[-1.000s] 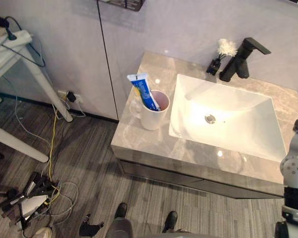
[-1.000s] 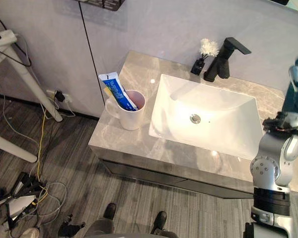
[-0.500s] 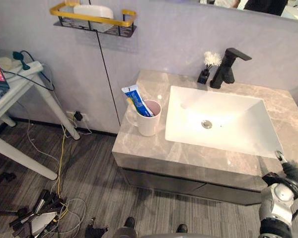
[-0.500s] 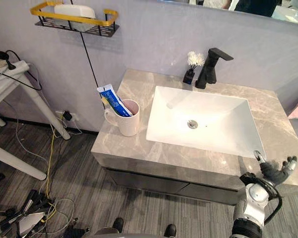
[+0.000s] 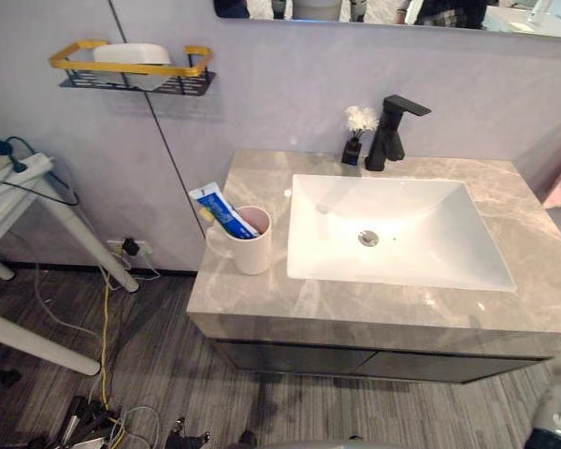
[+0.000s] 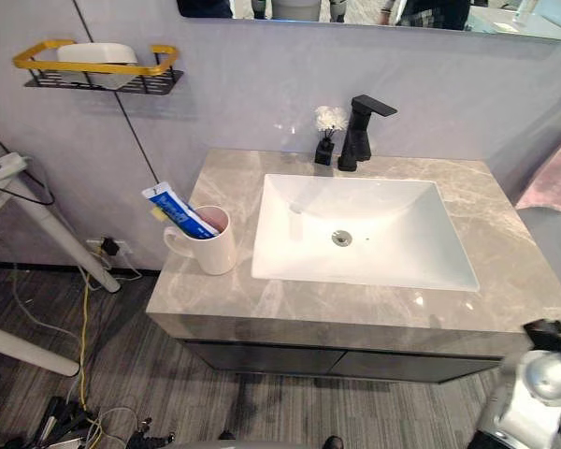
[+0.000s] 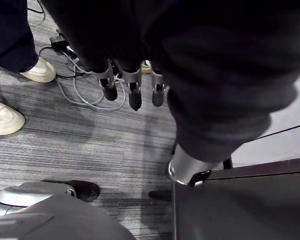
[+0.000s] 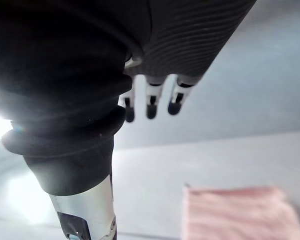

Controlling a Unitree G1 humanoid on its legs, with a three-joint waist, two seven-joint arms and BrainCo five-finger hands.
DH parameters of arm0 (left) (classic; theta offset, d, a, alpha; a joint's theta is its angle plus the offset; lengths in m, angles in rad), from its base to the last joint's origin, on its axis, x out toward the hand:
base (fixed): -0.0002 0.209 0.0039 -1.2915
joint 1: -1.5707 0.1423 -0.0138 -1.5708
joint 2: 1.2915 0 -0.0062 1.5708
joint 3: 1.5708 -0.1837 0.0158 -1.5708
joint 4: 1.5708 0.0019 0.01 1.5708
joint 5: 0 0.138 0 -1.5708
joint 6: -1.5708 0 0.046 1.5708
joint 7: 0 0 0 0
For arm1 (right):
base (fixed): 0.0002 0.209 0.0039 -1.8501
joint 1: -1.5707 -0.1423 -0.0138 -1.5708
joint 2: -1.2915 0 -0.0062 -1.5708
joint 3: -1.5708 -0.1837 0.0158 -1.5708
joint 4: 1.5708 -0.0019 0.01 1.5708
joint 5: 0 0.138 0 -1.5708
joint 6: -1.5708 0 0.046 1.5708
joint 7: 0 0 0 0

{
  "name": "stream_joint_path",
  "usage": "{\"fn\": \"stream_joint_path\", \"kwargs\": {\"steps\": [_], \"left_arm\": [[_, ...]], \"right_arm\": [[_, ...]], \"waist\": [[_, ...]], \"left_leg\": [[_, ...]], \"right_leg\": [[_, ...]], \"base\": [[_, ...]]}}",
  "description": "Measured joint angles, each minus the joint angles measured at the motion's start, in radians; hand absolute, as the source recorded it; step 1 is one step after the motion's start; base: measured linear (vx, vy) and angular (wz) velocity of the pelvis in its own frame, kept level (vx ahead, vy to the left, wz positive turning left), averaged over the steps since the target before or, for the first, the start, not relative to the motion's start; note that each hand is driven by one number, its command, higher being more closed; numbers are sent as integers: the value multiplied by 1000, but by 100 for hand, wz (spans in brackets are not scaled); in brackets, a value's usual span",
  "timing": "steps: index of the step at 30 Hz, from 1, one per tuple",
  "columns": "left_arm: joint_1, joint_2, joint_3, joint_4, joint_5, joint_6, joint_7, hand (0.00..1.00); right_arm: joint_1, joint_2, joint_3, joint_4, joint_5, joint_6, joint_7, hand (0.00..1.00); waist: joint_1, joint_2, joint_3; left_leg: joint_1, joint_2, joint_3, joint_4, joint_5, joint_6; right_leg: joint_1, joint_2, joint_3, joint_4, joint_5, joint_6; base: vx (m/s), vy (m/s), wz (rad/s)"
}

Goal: Organize washtable

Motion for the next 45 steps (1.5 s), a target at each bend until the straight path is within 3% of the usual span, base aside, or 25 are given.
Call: {"fn": "stream_joint_path", "kwargs": {"steps": [5, 9, 10, 11, 14, 16, 19, 21, 27, 31, 35, 36, 40, 45], "left_arm": [[2, 1, 35, -1, 16, -7, -19, 0], [3, 0, 42, -2, 16, -8, -20, 0], [3, -1, 41, -3, 16, -10, -20, 0], [3, -1, 41, -3, 16, -10, -20, 0], [-4, 3, 29, -19, 18, -18, -35, 0], [-9, 16, 0, -17, 19, -20, -43, 0], [-30, 33, -44, 7, 27, -21, -61, 0], [-56, 39, -68, 31, 37, -22, -61, 0], [-83, 38, -90, 69, 39, -22, -32, 0], [-85, 30, -71, 82, 58, -20, -13, 0], [-72, 17, -4, 90, 57, -17, 7, 0], [-69, 15, 11, 91, 53, -16, 8, 100], [-61, -4, 87, 99, -27, -16, 32, 100], [-59, -54, 192, 15, -138, -16, 100, 100]], "right_arm": [[52, 18, -29, -14, -9, -15, -18, 0], [155, 143, 96, -4, 57, -53, 28, 0], [207, 185, 170, -4, 83, -56, 89, 0], [215, 190, 186, -3, 86, -56, 98, 0], [264, 210, 297, 75, 138, -66, 247, 0], [266, 204, 381, 208, 202, -77, 357, 0], [262, 198, 489, 367, 199, -52, 440, 0], [238, 198, 566, 576, 164, -27, 481, 0], [143, 204, 568, 1182, -30, 80, 475, 0], [108, 212, 473, 1270, -127, 114, 448, 0], [112, 216, 472, 1282, -149, 121, 437, 0], [113, 218, 473, 1282, -148, 120, 437, 0], [106, 198, 552, 1278, -151, 118, 436, 0], [87, 192, 646, 1254, -150, 115, 434, 0]], "waist": [[-2, -17, -1], [-12, -17, 0], [-23, -17, 0], [-26, -17, 0], [-35, -14, -1], [-35, -15, 1], [-35, -7, 10], [-31, 1, 25], [-34, 25, 49], [-31, 22, 58], [-18, 13, 60], [-9, 11, 62], [-3, -2, 56], [1, 3, 60]], "left_leg": [[28, 16, 80, 32, -50, 0], [42, 18, 150, 49, -80, 2], [44, 17, 160, 57, -89, 3], [44, 16, 160, 57, -90, 4], [44, 2, 161, 57, -95, 10], [42, -4, 161, 57, -98, 14], [46, -10, 159, 58, -99, 16], [47, -15, 155, 59, -100, 17], [45, -28, 98, 65, -101, 20], [50, -47, 7, 74, -94, 30], [44, -62, -40, 68, -84, 38], [38, -67, -52, 66, -82, 39], [35, -80, -102, 35, -47, 40], [20, -85, -174, 33, -23, 32]], "right_leg": [[-5, 15, 79, 0, -2, -2], [-24, 19, 150, 0, -1, -1], [-25, 18, 161, 0, 0, 0], [-25, 18, 162, 0, 0, 0], [-28, 17, 167, 0, 1, 3], [-35, 13, 177, 0, 3, 5], [-37, 9, 185, 0, 4, 7], [-37, 6, 185, -1, 5, 8], [-11, -7, 134, -1, 6, 11], [50, -26, 43, -2, 1, 18], [82, -43, -9, -4, -13, 29], [83, -47, -19, -4, -15, 31], [95, -58, -76, -2, -20, 37], [128, -58, -169, -2, -26, 37]], "base": [[27, -2, -51], [-5, 19, -52], [20, 18, -28], [38, 22, -13], [19, 13, -3], [26, 20, -7], [19, 9, -2], [0, 0, 0], [-15, -1, 18], [-35, 0, 57], [-56, 5, 50], [-55, -6, 31], [-11, -16, 38], [7, -26, 53]]}}
